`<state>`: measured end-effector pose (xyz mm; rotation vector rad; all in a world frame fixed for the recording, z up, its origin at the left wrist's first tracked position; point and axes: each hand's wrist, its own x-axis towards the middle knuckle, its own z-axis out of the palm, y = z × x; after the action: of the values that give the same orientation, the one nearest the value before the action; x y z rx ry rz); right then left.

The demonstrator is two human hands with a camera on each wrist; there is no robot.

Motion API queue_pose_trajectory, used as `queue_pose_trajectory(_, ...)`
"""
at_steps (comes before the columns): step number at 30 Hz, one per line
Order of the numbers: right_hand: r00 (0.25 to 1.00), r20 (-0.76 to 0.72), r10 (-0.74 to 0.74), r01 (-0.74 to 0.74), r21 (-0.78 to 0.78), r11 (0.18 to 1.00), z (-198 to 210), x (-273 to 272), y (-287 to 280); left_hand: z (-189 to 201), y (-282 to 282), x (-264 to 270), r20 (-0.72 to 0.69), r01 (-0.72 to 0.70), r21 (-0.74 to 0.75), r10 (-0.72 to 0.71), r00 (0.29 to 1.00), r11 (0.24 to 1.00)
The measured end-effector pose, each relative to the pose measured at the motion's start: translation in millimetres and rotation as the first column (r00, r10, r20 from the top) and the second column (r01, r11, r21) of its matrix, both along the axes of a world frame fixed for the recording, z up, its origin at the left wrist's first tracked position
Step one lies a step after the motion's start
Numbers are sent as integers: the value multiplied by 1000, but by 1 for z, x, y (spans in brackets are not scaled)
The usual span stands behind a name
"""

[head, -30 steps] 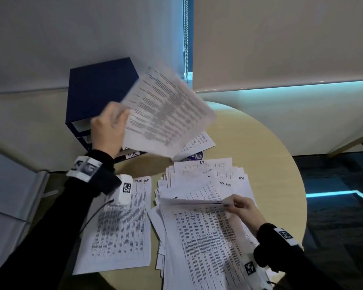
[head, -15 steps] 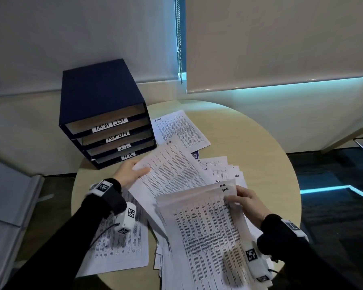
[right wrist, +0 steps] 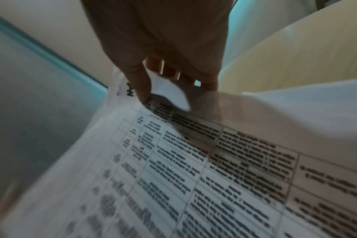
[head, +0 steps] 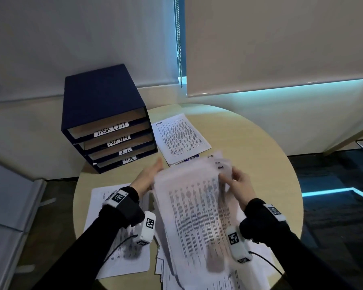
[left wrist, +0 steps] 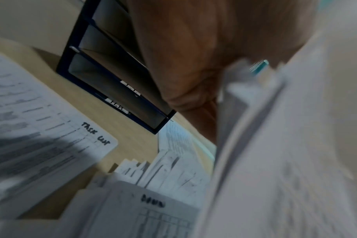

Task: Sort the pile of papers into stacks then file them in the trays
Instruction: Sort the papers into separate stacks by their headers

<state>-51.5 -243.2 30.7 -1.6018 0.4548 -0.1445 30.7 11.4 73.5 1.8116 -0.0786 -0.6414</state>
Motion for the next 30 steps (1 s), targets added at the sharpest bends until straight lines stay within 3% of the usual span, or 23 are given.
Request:
queue_pose_trajectory(3, 979, 147, -141, 141, 16, 990, 29, 4, -12, 13, 0, -2, 4, -61, -219, 64, 998, 974)
queue_pose_trajectory(5, 941, 260, -216, 190, 124, 974, 55, 4, -10, 24, -11, -11, 121, -38, -211, 65, 991, 977)
queue_pose_trajectory(7, 904, 363, -225, 147, 230, 962, 75, 1, -3, 31, -30, -23, 270, -96, -167, 139, 953, 981)
queue_pose_trajectory(11, 906, 393, -158, 85, 197, 977, 83, -3, 17, 25, -56, -49, 413, -302, -277, 397, 820, 912)
queue_pose_trajectory(14, 924, 356, -140, 104, 118, 988, 70, -6, 27, 9, -59, -56, 473, -318, -306, 433, 767, 897)
queue_pose_trajectory(21, 932, 246, -264, 222, 188, 957, 48, 11, 20, -14, -51, -40, 154, -440, -326, 506, 849, 837)
queue_pose_trajectory(26, 984, 98, -148, 131, 159, 979, 23, 12, 24, -36, -52, -40, 47, -423, -183, 438, 898, 887)
queue_pose_trajectory(30, 998, -39, -55, 56, 28, 998, -5, 11, 29, -57, -49, -37, 48, -355, 57, 353, 935, 933)
